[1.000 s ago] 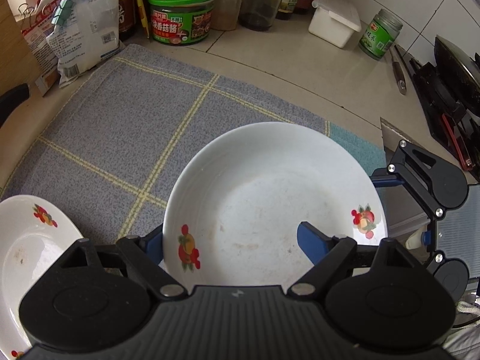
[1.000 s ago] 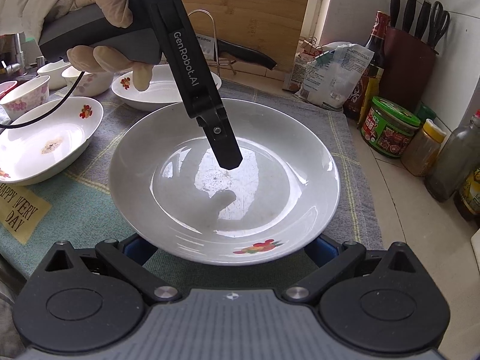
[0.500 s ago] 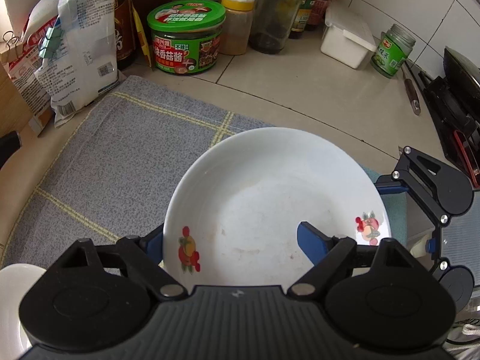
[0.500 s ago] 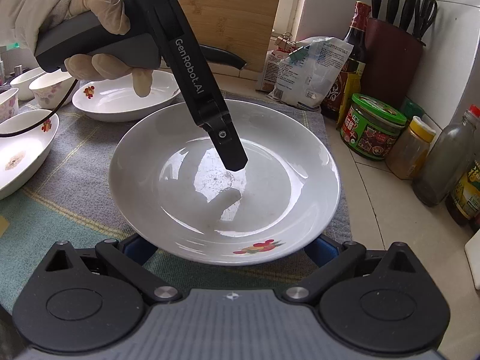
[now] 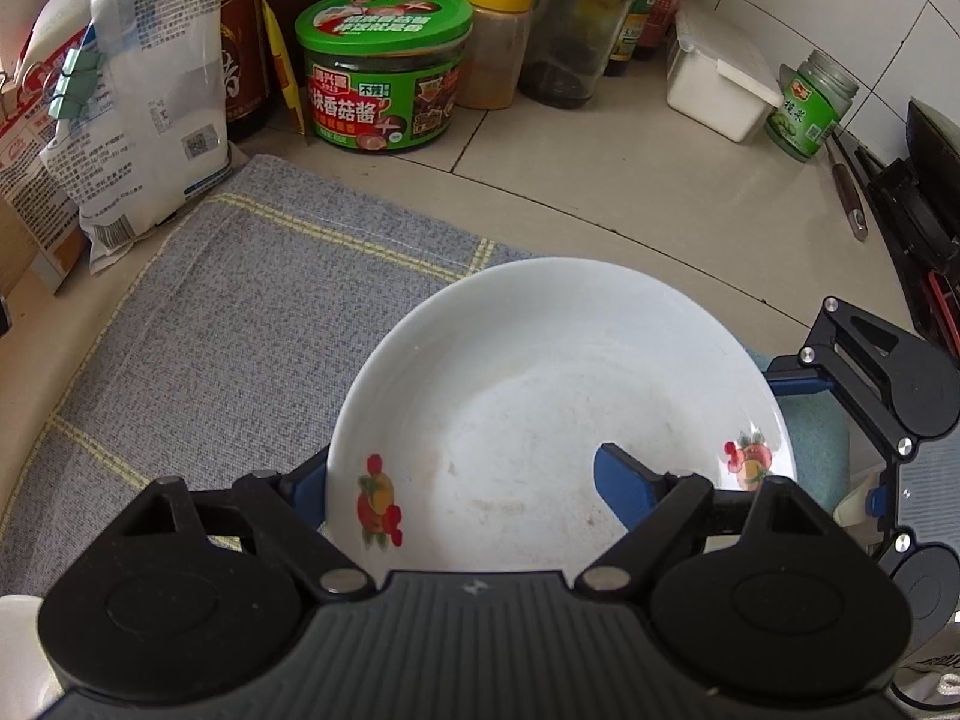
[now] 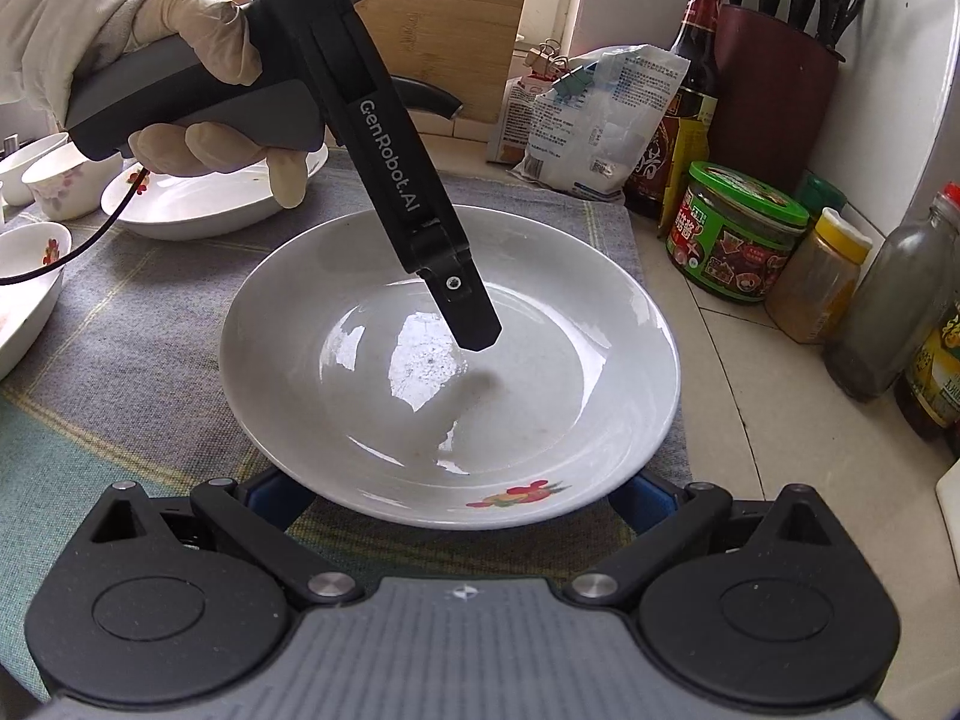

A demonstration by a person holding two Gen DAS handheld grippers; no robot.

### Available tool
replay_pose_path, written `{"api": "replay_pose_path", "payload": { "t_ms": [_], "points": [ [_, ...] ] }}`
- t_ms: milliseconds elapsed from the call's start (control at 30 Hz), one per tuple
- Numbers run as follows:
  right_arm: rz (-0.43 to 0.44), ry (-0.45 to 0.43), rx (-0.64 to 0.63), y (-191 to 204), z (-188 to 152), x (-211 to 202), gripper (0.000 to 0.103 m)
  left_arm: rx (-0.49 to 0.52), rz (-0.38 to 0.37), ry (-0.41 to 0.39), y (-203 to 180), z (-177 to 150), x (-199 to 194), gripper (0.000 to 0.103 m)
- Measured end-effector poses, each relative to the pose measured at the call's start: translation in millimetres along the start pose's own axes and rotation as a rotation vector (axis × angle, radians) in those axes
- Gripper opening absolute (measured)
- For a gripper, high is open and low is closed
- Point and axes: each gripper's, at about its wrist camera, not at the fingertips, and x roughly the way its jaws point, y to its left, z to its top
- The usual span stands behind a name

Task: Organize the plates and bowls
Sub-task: 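Lift the deep plate with the left tool and carry it toward the cutting board, then lower the deep plate onto the towel and open the left tool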

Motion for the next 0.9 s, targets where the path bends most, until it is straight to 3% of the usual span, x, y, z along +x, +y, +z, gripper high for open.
{"api": "replay_pose_path", "payload": {
  "t_ms": [600, 900],
  "points": [
    [0.007, 0.024, 0.034, -3, -1, 6, 0.103, 0.012, 0.024, 0.000, 0, 2, 7, 0.089],
    [-0.005, 0.026, 0.079, 2, -6, -10, 0.103, 0.005, 0.084, -0.063, -7, -14, -22, 0.091]
  ]
}}
